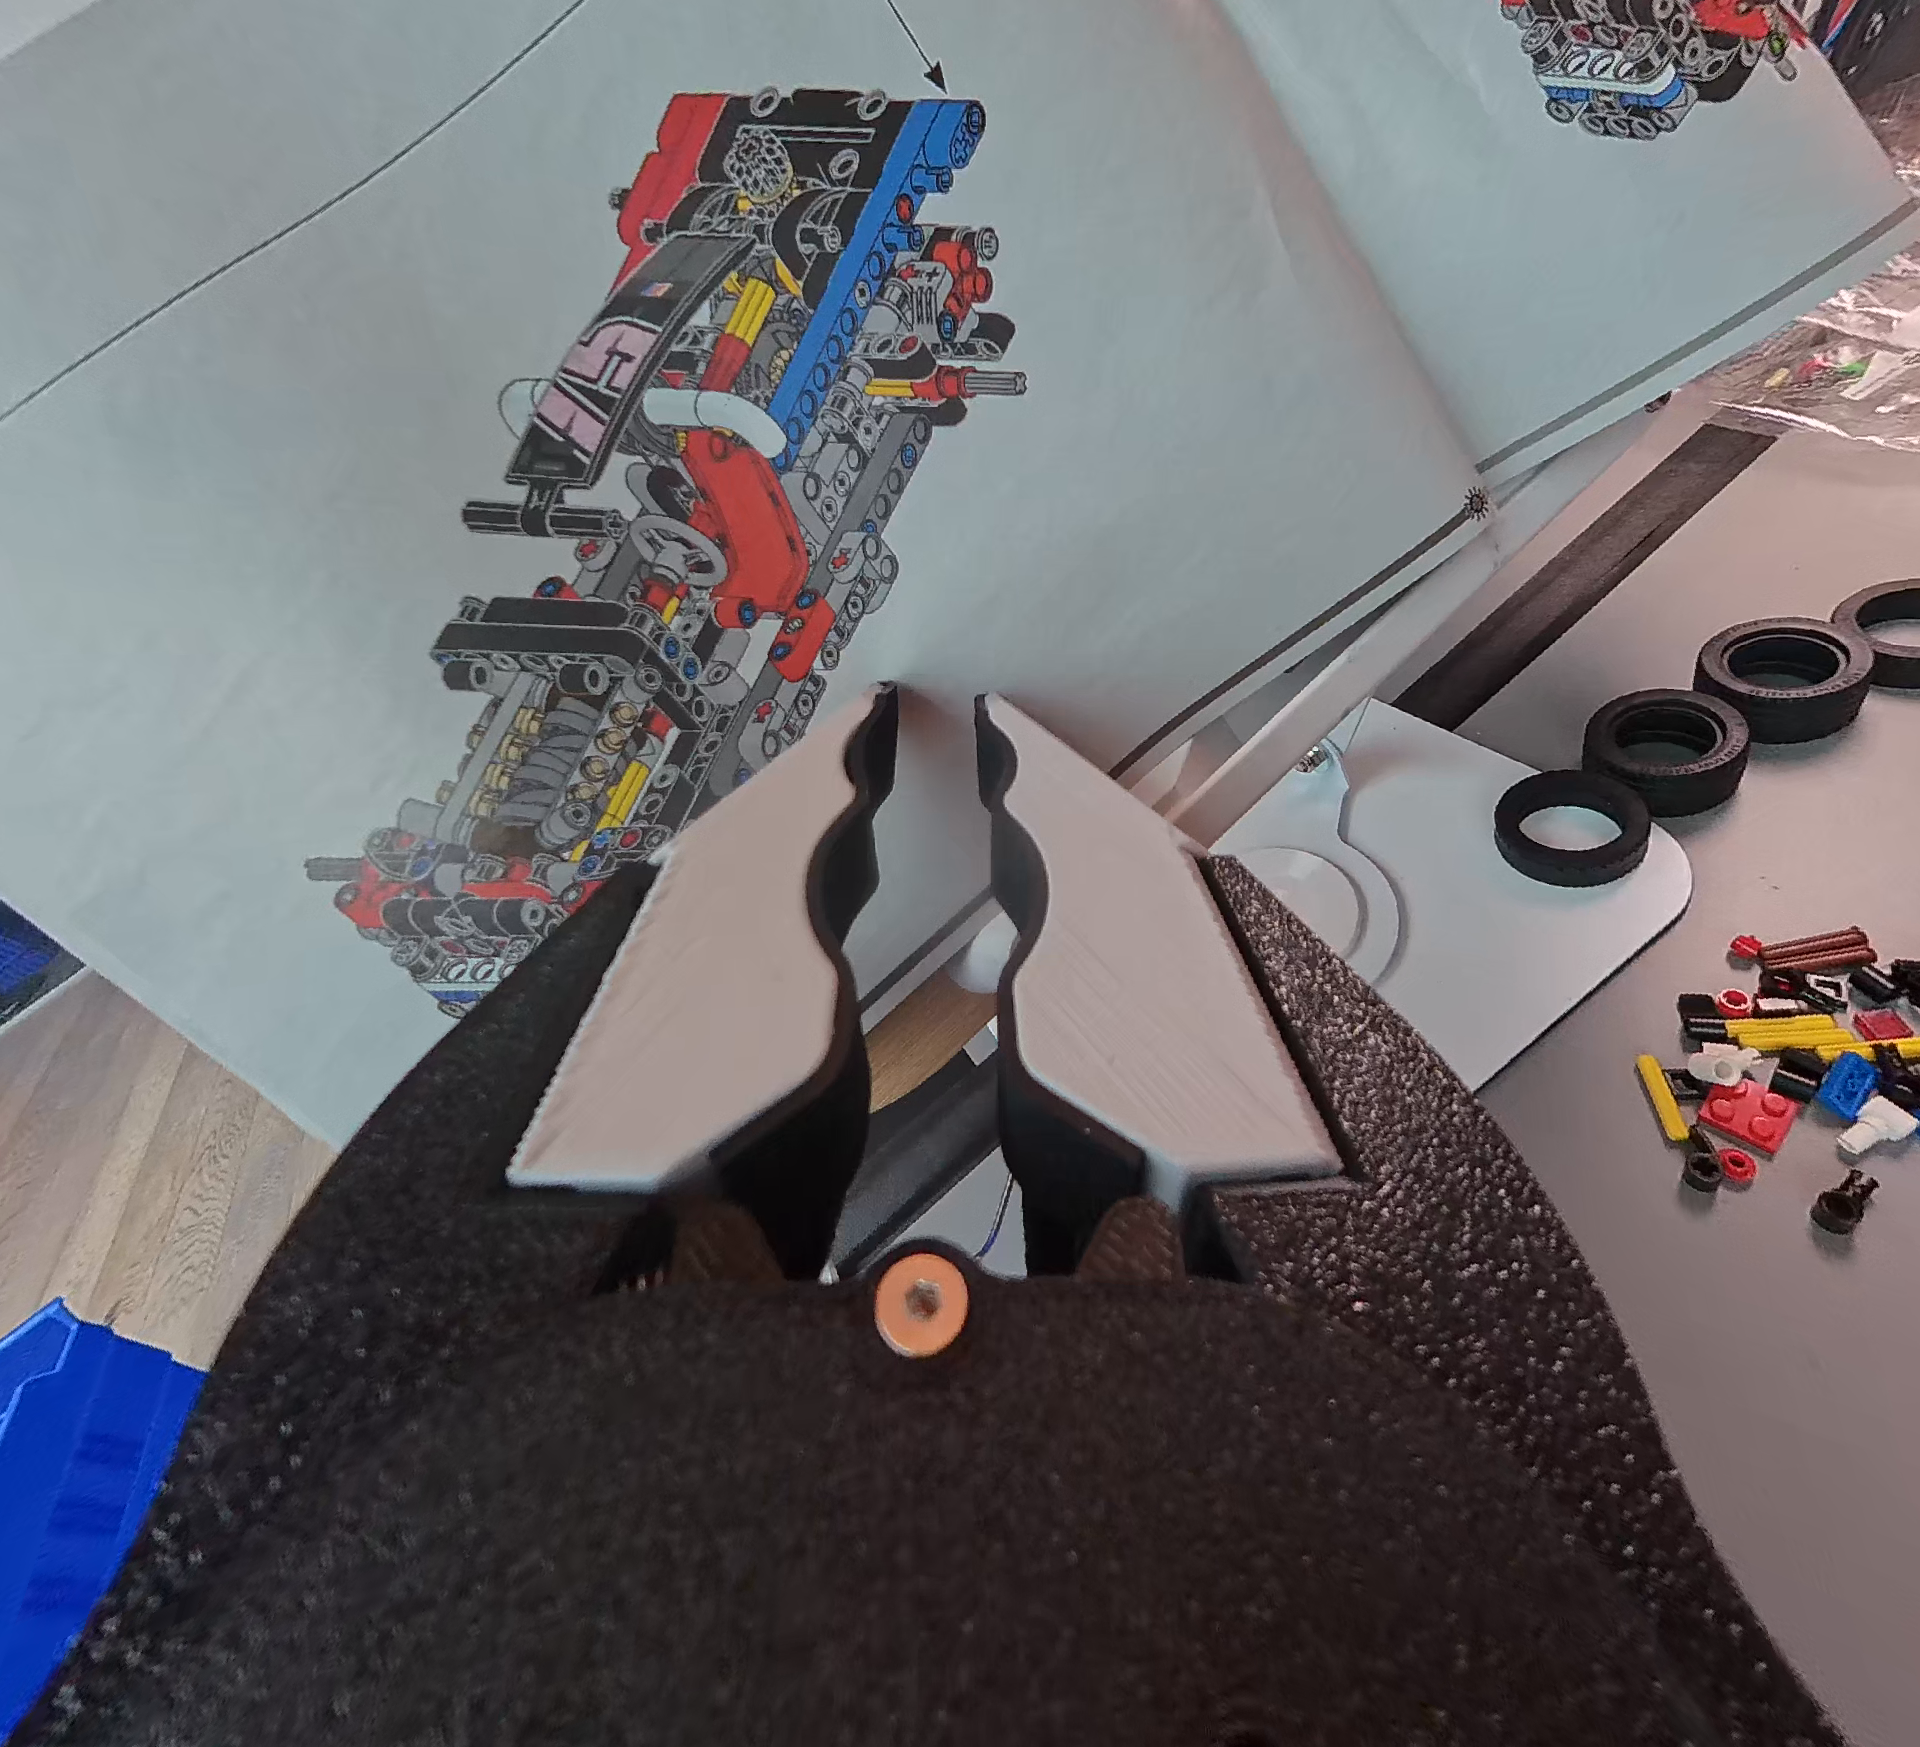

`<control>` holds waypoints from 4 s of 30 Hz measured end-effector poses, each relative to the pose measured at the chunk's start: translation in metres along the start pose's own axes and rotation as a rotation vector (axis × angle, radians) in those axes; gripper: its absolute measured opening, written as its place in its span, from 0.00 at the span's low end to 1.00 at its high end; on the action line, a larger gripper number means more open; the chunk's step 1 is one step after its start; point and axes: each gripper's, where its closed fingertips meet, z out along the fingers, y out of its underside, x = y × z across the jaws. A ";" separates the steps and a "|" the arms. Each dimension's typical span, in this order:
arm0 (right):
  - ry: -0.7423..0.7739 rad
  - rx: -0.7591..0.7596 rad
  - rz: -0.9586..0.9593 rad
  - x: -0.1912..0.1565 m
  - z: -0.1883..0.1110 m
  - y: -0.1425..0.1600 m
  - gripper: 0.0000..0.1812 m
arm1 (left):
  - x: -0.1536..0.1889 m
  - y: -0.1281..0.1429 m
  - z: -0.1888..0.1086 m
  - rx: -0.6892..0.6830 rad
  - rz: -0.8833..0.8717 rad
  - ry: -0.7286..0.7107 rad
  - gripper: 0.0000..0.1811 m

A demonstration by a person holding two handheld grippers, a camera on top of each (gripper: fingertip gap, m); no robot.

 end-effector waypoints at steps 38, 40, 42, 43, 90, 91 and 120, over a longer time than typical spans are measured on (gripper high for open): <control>0.625 0.525 0.192 0.093 0.190 -0.163 0.29 | -0.002 0.002 0.002 0.004 0.092 -0.052 0.07; 0.616 0.530 0.204 0.095 0.189 -0.159 0.29 | -0.002 0.002 0.003 0.005 0.093 -0.054 0.07; 0.599 0.539 0.217 0.096 0.189 -0.158 0.29 | -0.002 0.001 0.003 0.006 0.094 -0.055 0.07; 0.593 0.543 0.221 0.096 0.189 -0.157 0.29 | -0.001 0.001 0.003 0.007 0.092 -0.056 0.07; 0.620 0.595 0.253 0.110 0.172 -0.149 0.28 | -0.002 0.001 0.003 0.052 0.033 -0.046 0.06; 0.621 0.594 0.253 0.110 0.172 -0.149 0.28 | -0.002 0.001 0.003 0.052 0.033 -0.046 0.06; 0.612 0.603 0.225 0.102 0.170 -0.156 0.26 | 0.004 -0.002 0.000 0.016 0.033 -0.035 0.11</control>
